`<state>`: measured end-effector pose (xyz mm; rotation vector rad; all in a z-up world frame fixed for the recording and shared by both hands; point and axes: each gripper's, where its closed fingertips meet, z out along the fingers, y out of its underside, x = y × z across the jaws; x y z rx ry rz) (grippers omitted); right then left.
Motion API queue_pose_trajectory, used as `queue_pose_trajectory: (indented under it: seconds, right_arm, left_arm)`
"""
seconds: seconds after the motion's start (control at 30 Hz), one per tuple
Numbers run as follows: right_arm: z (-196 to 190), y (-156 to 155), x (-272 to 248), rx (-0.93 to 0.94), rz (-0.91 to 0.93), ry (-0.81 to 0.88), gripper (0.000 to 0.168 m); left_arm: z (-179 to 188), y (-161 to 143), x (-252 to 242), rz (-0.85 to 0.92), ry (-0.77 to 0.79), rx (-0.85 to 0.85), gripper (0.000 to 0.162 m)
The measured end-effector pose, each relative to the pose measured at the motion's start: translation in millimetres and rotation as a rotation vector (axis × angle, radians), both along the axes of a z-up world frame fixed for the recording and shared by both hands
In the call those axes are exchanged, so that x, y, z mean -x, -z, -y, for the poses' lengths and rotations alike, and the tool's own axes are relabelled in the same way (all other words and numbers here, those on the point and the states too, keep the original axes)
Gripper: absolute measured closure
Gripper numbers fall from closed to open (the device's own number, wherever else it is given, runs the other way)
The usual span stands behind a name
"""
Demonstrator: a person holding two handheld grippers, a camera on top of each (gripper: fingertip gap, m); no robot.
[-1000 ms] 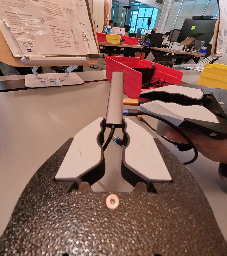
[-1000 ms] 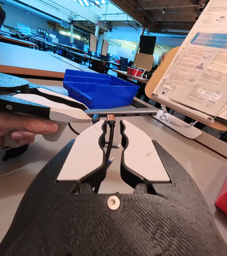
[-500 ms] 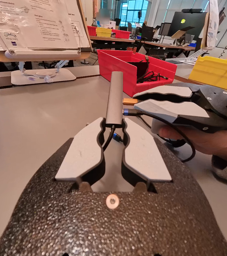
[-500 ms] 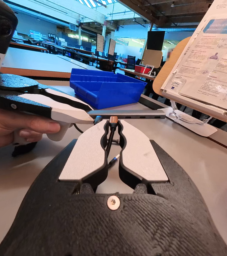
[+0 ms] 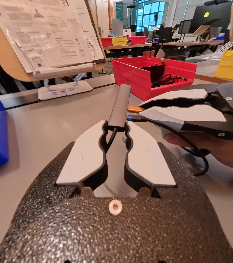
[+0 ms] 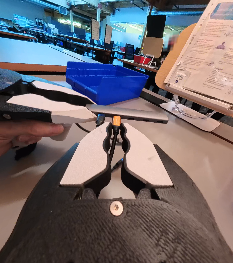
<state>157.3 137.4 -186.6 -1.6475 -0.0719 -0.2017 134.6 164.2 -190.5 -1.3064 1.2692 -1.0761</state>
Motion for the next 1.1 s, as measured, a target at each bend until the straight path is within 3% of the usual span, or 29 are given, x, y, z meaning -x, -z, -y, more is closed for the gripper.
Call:
queue_pose_trajectory:
  seconds: [0.27,0.5,0.57,0.67,0.77,0.83,1.0,1.1]
  right_arm:
    - [11.7,-11.2,0.4,0.002,-0.034,-0.035,0.156]
    - [31.2,-26.3,1.5,0.089,0.075,-0.06,0.156]
    - [39.4,-19.8,16.9,0.139,0.114,-0.118,0.155]
    - [56.6,-28.4,-9.0,0.075,0.098,0.048,0.156]
    - [66.1,-60.5,-43.2,-0.058,0.04,0.091,0.156]
    - [78.1,-92.3,-68.7,-0.1,0.101,0.13,0.156]
    - [114.1,-184.2,-152.1,-0.232,0.215,0.216,0.156]
    - [124.5,-208.6,-206.4,-0.23,0.213,0.272,0.156]
  left_arm:
    - [9.6,-11.2,-0.1,0.023,0.021,-0.028,0.139]
    - [25.5,-27.0,-0.5,0.053,0.043,-0.059,0.139]
    - [-19.7,-31.5,11.0,0.087,-0.151,-0.015,0.14]
    - [-39.8,-53.3,23.9,0.172,-0.081,0.139,0.14]
    - [-1.0,-66.3,17.8,0.18,0.015,0.032,0.14]
    - [15.0,-63.8,12.6,0.165,0.073,-0.009,0.14]
    - [12.6,-54.3,9.6,0.148,0.105,0.05,0.14]
    - [5.9,-54.6,11.0,0.15,0.103,0.078,0.14]
